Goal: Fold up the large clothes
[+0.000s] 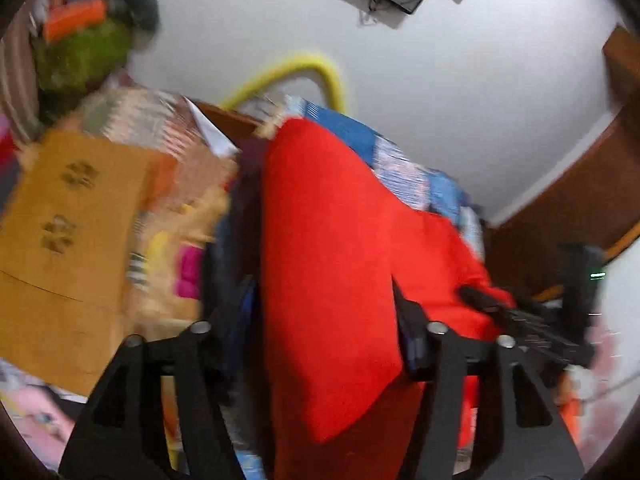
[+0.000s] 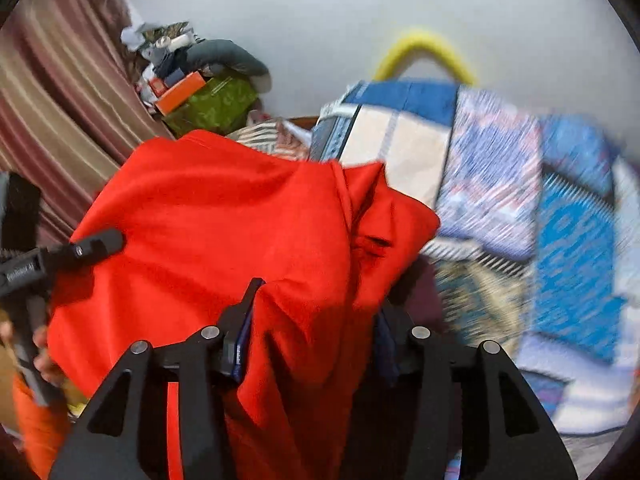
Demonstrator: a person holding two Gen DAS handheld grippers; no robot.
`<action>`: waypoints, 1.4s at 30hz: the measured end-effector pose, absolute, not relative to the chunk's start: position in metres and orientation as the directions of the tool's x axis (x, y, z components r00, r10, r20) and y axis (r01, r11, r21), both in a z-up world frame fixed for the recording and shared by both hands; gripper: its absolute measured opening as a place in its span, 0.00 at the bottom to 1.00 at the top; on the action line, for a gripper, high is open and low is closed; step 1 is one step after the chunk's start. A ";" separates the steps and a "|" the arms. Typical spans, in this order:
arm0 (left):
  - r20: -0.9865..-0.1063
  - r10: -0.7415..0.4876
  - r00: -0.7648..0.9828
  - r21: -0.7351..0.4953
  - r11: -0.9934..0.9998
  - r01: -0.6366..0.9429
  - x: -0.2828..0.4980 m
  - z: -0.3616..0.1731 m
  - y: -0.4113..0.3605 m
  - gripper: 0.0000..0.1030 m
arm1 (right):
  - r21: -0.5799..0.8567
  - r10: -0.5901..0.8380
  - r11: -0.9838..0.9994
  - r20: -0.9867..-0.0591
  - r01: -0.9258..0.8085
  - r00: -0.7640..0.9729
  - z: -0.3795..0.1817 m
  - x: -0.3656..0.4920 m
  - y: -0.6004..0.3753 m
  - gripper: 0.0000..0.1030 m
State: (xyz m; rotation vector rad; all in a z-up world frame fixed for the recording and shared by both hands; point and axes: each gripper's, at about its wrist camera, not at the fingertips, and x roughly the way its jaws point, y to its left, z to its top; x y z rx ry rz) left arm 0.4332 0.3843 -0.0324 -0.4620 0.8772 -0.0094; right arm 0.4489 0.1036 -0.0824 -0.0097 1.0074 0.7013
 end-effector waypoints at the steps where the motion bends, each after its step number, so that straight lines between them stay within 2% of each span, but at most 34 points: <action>1: -0.739 -0.159 0.655 -0.354 0.918 -0.178 0.430 -0.029 0.380 0.59 | 0.261 0.509 0.799 -0.773 -0.542 0.378 -0.072 0.440 0.098 0.45; 3: -0.738 -0.106 0.666 -0.300 0.936 -0.183 0.420 -0.019 0.370 0.64 | 0.221 0.496 0.807 -0.757 -0.548 0.425 -0.060 0.430 0.095 0.46; 5: -0.743 -0.069 0.666 -0.258 0.948 -0.189 0.408 -0.016 0.359 0.70 | 0.218 0.517 0.790 -0.739 -0.574 0.432 -0.058 0.424 0.098 0.54; 7: -0.750 -0.027 0.660 -0.213 0.956 -0.202 0.397 -0.019 0.351 0.70 | 0.198 0.512 0.788 -0.736 -0.582 0.443 -0.061 0.416 0.099 0.65; 11: -0.758 0.060 0.649 -0.129 0.962 -0.239 0.377 -0.029 0.340 0.74 | 0.139 0.472 0.780 -0.771 -0.610 0.428 -0.080 0.407 0.112 0.65; 14: -0.749 0.084 0.658 -0.110 0.963 -0.248 0.355 -0.029 0.334 0.75 | 0.128 0.449 0.787 -0.791 -0.604 0.417 -0.085 0.399 0.103 0.65; 22: -0.696 0.164 0.699 0.006 0.975 -0.223 0.295 0.004 0.298 0.75 | 0.204 0.514 0.800 -0.718 -0.564 0.469 -0.037 0.355 0.042 0.65; 26: -0.601 0.177 0.779 0.005 0.976 -0.218 0.248 0.045 0.273 0.75 | 0.171 0.544 0.795 -0.624 -0.582 0.560 0.012 0.313 0.019 0.65; 33: -0.383 0.145 0.912 -0.046 0.983 -0.175 0.152 0.112 0.226 0.75 | 0.168 0.642 0.756 -0.378 -0.633 0.667 0.095 0.216 -0.021 0.65; 37: -0.251 0.152 0.956 -0.026 0.986 -0.164 0.095 0.131 0.195 0.75 | 0.156 0.677 0.734 -0.248 -0.661 0.693 0.116 0.161 -0.039 0.65; 42: -0.107 0.194 0.975 -0.013 0.980 -0.197 0.041 0.130 0.163 0.75 | 0.140 0.684 0.729 -0.149 -0.670 0.714 0.118 0.110 -0.056 0.66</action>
